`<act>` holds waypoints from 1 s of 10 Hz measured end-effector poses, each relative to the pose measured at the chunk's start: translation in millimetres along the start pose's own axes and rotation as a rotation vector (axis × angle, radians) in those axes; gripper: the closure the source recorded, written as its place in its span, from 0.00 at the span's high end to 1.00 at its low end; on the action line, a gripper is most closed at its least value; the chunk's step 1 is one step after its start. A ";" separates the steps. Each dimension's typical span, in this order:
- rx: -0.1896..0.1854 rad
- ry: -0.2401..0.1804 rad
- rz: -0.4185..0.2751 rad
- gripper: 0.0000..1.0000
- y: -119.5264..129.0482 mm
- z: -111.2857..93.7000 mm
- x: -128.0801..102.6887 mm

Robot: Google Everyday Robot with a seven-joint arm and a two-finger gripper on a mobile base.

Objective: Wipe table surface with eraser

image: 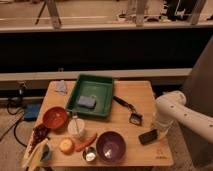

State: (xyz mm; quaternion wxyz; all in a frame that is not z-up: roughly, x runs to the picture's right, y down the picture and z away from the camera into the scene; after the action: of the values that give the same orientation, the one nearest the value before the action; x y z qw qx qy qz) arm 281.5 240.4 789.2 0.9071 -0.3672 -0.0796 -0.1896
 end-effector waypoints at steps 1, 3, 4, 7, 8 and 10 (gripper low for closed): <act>-0.003 -0.005 -0.003 0.00 -8.1 1.9 -1.4; -0.008 -0.029 -0.019 0.00 -20.1 3.5 -13.9; -0.009 -0.048 -0.036 0.00 -26.5 2.3 -27.1; 0.002 -0.085 -0.119 0.00 -34.4 -6.5 -69.9; 0.006 -0.090 -0.140 0.00 -31.5 -8.5 -76.5; 0.007 -0.094 -0.171 0.00 -16.1 -9.7 -83.6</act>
State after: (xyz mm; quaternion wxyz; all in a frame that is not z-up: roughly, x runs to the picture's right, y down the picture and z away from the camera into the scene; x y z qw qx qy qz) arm 198.5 246.9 768.8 0.8841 -0.3645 -0.1537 -0.2489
